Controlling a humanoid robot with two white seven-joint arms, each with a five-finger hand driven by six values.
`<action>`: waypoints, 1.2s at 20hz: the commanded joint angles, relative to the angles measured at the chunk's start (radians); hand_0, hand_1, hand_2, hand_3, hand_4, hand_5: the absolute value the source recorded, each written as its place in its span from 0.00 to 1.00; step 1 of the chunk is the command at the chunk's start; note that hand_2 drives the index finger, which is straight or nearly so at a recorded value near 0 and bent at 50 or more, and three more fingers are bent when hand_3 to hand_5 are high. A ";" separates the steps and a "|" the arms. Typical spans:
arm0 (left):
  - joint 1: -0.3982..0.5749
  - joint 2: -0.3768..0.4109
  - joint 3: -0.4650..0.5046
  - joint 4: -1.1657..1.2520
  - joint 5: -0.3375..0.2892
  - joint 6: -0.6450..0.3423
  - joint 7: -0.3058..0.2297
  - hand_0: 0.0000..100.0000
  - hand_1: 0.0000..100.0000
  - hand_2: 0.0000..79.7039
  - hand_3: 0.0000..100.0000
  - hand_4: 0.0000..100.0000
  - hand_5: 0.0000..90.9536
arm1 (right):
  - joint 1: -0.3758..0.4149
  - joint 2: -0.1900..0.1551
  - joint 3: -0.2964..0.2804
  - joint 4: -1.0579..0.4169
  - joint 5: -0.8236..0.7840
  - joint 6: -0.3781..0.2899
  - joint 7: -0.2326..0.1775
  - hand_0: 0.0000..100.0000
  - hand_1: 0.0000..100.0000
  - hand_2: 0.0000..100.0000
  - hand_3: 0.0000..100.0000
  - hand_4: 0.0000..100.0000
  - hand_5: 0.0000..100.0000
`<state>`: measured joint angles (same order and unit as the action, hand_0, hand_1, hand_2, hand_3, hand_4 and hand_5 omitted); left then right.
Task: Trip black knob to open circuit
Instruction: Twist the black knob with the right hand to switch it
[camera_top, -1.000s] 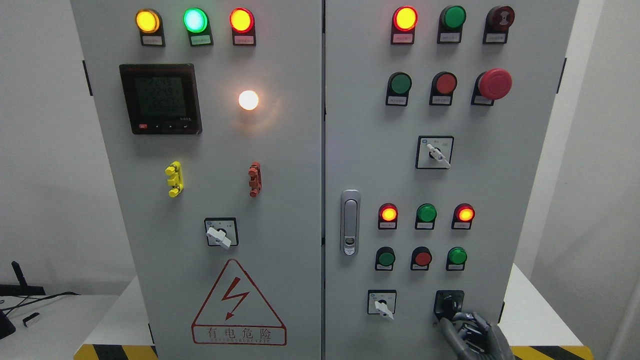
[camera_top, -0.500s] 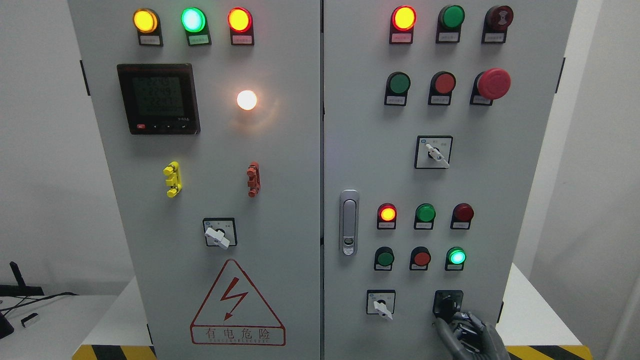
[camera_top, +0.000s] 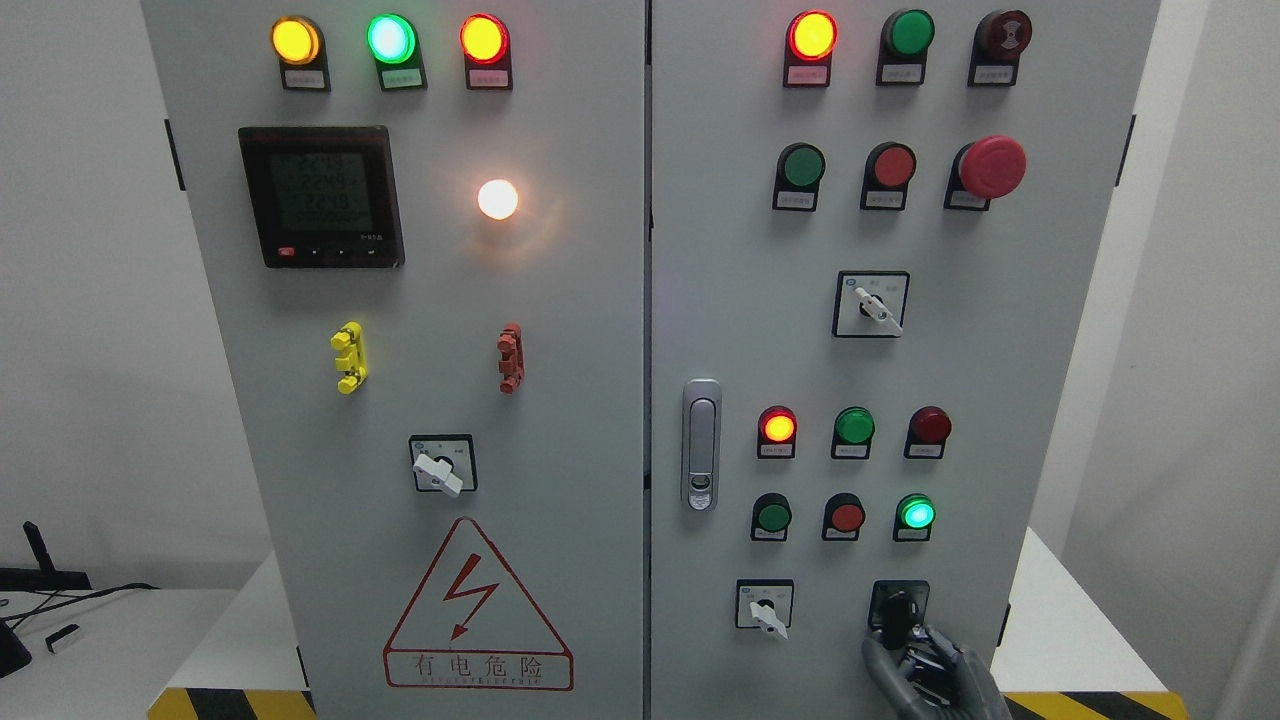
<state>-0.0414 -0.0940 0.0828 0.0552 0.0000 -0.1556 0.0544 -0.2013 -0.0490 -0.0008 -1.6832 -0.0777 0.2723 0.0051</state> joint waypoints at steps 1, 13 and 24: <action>0.000 0.000 0.000 0.000 -0.031 -0.001 0.001 0.12 0.39 0.00 0.00 0.00 0.00 | 0.002 0.001 -0.025 0.000 0.001 -0.002 -0.010 0.33 0.65 0.47 0.88 0.78 0.78; 0.000 -0.001 0.000 0.000 -0.031 -0.001 0.001 0.12 0.39 0.00 0.00 0.00 0.00 | 0.010 -0.002 -0.039 0.005 0.003 -0.005 -0.010 0.33 0.66 0.47 0.88 0.78 0.77; 0.000 0.000 0.000 0.000 -0.031 -0.001 0.001 0.12 0.39 0.00 0.00 0.00 0.00 | 0.017 -0.005 -0.060 0.005 0.003 -0.008 -0.008 0.34 0.66 0.47 0.88 0.78 0.77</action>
<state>-0.0414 -0.0940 0.0828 0.0552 0.0000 -0.1556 0.0544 -0.1867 -0.0504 -0.0362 -1.6801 -0.0746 0.2620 -0.0077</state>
